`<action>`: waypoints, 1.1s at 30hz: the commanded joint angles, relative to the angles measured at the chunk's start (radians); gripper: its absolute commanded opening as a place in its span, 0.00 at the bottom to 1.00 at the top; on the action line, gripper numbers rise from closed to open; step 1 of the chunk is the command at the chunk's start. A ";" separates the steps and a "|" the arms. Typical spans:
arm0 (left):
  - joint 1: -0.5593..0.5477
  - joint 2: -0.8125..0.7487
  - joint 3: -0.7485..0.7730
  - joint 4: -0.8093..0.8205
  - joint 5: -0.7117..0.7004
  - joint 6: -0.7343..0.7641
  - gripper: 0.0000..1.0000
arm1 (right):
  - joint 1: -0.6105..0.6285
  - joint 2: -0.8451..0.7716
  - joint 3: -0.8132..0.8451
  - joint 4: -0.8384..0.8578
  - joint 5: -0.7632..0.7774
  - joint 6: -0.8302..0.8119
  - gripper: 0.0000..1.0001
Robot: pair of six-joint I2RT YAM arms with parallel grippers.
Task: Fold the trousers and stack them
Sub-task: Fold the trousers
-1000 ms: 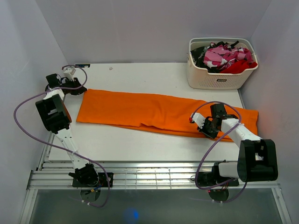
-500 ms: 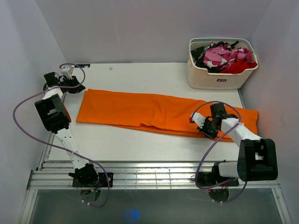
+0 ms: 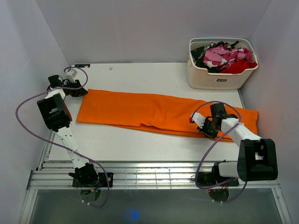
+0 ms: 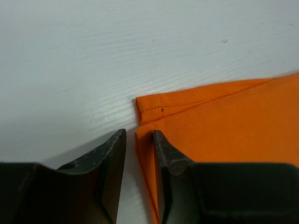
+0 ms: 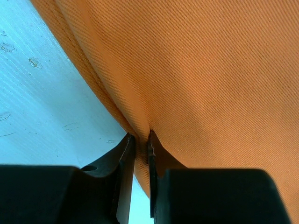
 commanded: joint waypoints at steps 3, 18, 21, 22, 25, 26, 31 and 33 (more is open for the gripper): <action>-0.008 -0.014 0.036 -0.017 0.024 0.018 0.24 | -0.006 0.048 -0.036 -0.075 0.062 -0.011 0.09; -0.011 -0.144 -0.042 0.142 0.104 -0.031 0.00 | -0.006 0.050 -0.037 -0.073 0.061 -0.015 0.08; -0.017 -0.127 -0.028 0.156 0.078 -0.031 0.00 | -0.004 0.050 -0.042 -0.073 0.067 -0.018 0.08; -0.019 -0.120 -0.019 0.155 0.068 -0.029 0.00 | -0.004 0.048 -0.045 -0.073 0.071 -0.020 0.08; -0.030 -0.089 0.012 0.155 0.051 -0.035 0.00 | -0.004 0.038 -0.057 -0.073 0.081 -0.028 0.08; -0.034 -0.078 0.013 0.164 0.043 -0.040 0.00 | -0.004 0.034 -0.059 -0.073 0.082 -0.031 0.08; -0.051 -0.032 0.049 0.163 0.011 -0.040 0.00 | -0.004 0.024 -0.063 -0.076 0.090 -0.035 0.08; -0.056 -0.014 0.059 0.147 0.009 -0.037 0.18 | -0.004 0.010 -0.048 -0.096 0.078 -0.035 0.08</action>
